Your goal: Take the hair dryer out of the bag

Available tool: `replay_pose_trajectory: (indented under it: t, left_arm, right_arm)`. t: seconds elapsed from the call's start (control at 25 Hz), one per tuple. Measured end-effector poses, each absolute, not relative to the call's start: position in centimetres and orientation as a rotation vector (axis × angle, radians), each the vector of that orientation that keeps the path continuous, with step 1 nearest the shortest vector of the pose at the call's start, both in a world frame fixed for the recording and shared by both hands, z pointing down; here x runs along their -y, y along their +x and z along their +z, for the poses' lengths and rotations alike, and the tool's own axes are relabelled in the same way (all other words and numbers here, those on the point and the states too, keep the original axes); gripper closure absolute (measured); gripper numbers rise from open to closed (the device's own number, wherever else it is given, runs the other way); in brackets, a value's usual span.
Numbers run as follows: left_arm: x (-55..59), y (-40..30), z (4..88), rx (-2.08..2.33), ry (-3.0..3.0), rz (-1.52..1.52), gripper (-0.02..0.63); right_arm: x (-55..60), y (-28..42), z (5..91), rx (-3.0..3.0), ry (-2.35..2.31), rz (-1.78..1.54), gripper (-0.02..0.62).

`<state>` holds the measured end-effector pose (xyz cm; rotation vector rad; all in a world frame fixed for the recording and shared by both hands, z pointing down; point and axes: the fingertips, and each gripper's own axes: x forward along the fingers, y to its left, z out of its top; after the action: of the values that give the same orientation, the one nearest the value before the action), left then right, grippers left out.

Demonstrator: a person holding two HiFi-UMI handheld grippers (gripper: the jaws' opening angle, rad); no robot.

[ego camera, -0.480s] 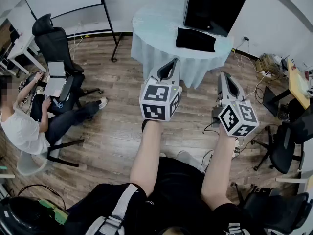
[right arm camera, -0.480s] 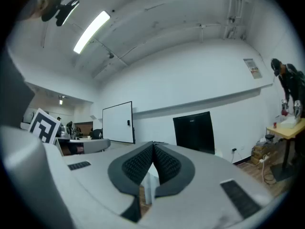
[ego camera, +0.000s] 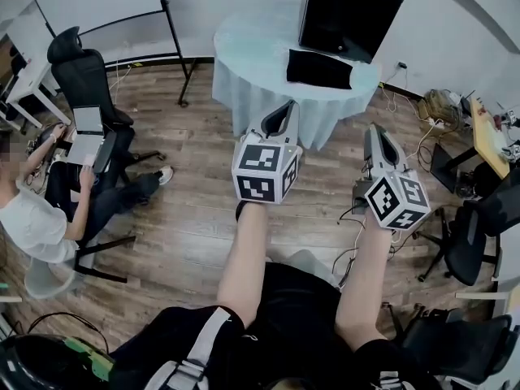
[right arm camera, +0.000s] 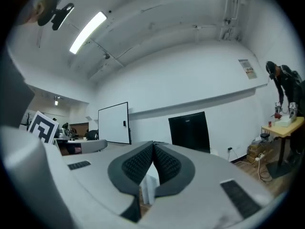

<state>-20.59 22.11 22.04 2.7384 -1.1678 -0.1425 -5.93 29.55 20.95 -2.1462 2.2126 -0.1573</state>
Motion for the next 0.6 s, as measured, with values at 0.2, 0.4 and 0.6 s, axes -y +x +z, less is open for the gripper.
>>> replay_pose_trajectory:
  t: [0.2, 0.4, 0.6]
  left_arm:
    - [-21.6, -20.5, 23.1, 1.148, 2.712, -0.132, 0.597]
    - [-20.8, -19.2, 24.4, 1.123, 2.691, -0.110, 0.597]
    - [-19.3, -17.0, 26.5, 1.095, 2.689, -0.041, 0.597]
  right_arm:
    - [-29.6, -5.8, 22.0, -2.226, -2.193, -0.168, 0.591]
    - [-29.2, -4.6, 23.0, -2.227, -2.217, -0.187, 0.591]
    - [-27.4, -2.8, 24.9, -2.210, -2.226, -0.242, 0.591]
